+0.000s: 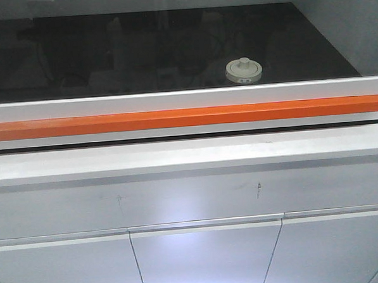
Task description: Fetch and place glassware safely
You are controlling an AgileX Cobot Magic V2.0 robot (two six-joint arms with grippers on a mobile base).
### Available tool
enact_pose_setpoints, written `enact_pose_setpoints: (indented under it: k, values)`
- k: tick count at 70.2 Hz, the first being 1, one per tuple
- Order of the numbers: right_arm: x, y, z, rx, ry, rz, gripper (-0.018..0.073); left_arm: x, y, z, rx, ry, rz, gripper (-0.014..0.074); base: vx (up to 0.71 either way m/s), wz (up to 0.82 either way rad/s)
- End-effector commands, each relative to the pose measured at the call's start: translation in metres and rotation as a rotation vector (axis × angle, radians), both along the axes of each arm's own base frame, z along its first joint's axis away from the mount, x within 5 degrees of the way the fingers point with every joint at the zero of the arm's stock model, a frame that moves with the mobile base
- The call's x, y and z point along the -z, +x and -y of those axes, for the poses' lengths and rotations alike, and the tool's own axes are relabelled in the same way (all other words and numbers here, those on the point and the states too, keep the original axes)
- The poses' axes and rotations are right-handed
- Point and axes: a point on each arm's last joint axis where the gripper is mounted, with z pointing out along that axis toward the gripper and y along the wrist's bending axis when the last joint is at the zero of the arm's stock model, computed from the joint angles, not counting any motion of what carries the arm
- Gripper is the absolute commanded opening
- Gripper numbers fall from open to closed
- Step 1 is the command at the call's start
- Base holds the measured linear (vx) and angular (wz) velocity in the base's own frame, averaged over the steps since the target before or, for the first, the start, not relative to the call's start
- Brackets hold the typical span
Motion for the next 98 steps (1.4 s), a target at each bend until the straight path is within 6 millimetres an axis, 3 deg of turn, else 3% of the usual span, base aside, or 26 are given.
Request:
enact_pose_setpoints:
  k: [1, 27, 38, 51, 64, 73, 80, 88, 98]
  values:
    - [-0.001, 0.000, 0.000, -0.001, -0.012, 0.068, -0.0001, 0.002, 0.000, 0.000, 0.005, -0.015, 0.055, -0.0007, 0.00, 0.00]
    - [-0.006, -0.001, -0.001, -0.005, -0.016, 0.115, -0.0001, 0.000, 0.000, 0.000, 0.005, -0.015, 0.078, -0.0007, 0.00, 0.00]
    - [-0.019, -0.003, -0.002, -0.015, -0.018, 0.250, -0.0001, -0.017, -0.002, 0.000, 0.007, -0.019, 0.259, -0.0007, 0.00, 0.00]
    - [-0.065, -0.014, -0.002, -0.020, -0.023, 0.428, -0.0001, -0.074, -0.015, 0.000, 0.026, -0.090, 0.520, -0.0007, 0.00, 0.00]
    - [-0.135, -0.022, -0.002, -0.010, -0.023, 0.471, -0.0001, -0.166, -0.021, 0.001, 0.022, -0.037, 0.585, -0.0007, 0.00, 0.00]
    - [-0.187, -0.015, -0.001, -0.007, -0.023, 0.485, -0.0001, -0.231, -0.012, 0.001, 0.018, -0.003, 0.634, -0.0007, 0.00, 0.00]
    - [-0.218, 0.001, -0.001, -0.006, -0.023, 0.470, -0.0001, -0.265, 0.007, 0.001, 0.016, -0.001, 0.623, -0.0007, 0.00, 0.00]
    - [-0.240, 0.030, 0.000, -0.004, -0.021, 0.412, -0.0001, -0.277, 0.045, 0.000, 0.012, -0.005, 0.497, -0.0007, 0.00, 0.00]
    - [-0.242, 0.068, 0.000, -0.004, -0.020, 0.317, -0.0001, -0.259, 0.088, 0.000, 0.007, -0.012, 0.308, -0.0007, 0.00, 0.00]
